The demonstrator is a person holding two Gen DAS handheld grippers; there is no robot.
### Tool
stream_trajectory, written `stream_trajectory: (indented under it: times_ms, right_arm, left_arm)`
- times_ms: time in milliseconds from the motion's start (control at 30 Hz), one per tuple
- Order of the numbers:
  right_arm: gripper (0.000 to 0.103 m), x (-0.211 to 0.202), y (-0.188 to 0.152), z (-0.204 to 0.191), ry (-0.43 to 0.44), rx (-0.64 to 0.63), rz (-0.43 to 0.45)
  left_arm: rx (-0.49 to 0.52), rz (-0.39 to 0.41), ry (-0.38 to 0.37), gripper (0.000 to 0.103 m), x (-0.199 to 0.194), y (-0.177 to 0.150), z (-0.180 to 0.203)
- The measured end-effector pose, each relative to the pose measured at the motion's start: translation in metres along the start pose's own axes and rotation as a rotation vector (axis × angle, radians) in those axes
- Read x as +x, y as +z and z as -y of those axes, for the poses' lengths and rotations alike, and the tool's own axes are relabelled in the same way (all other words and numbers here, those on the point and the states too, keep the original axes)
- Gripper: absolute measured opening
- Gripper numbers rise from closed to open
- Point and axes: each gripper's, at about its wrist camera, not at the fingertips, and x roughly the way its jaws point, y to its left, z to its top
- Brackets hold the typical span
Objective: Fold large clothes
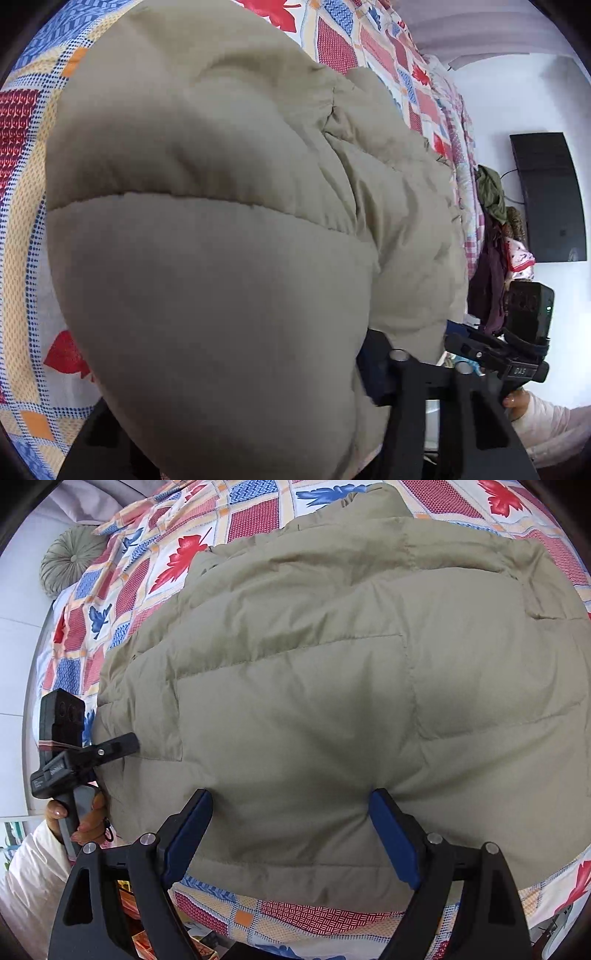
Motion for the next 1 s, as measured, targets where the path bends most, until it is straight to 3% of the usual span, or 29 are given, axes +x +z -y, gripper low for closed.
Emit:
stream_trajectory:
  times_ms: [67, 200, 300, 333, 433, 467, 667, 1000]
  right_arm:
    - [0.089, -0.001, 0.001, -0.001, 0.011, 0.003, -0.003]
    - [0.089, -0.009, 0.004, -0.001, 0.068, 0.024, -0.013]
    - [0.088, -0.022, 0.008, -0.001, 0.082, 0.026, 0.028]
    - [0.082, -0.028, 0.011, 0.000, 0.084, 0.024, 0.057]
    - [0.027, -0.033, 0.021, 0.007, 0.071, 0.025, 0.106]
    - [0.023, -0.031, 0.026, 0.010, 0.081, 0.031, 0.113]
    - [0.016, 0.003, 0.057, 0.028, 0.097, 0.032, 0.141]
    - [0.005, 0.044, 0.086, 0.059, 0.244, 0.144, 0.115]
  left_arm:
    - [0.019, 0.008, -0.007, 0.031, -0.006, -0.001, 0.008]
    - [0.043, 0.029, 0.002, 0.028, -0.020, -0.002, 0.026]
    - [0.055, 0.051, -0.012, 0.024, -0.032, -0.003, 0.044]
    - [0.056, 0.057, -0.021, 0.024, -0.036, -0.003, 0.050]
    - [0.069, 0.072, -0.034, 0.024, -0.049, -0.005, 0.075]
    - [0.078, 0.076, -0.038, 0.024, -0.053, -0.006, 0.086]
    - [0.149, 0.086, -0.066, 0.024, -0.061, -0.005, 0.162]
    - [0.245, 0.030, 0.056, 0.024, 0.005, 0.006, 0.273]
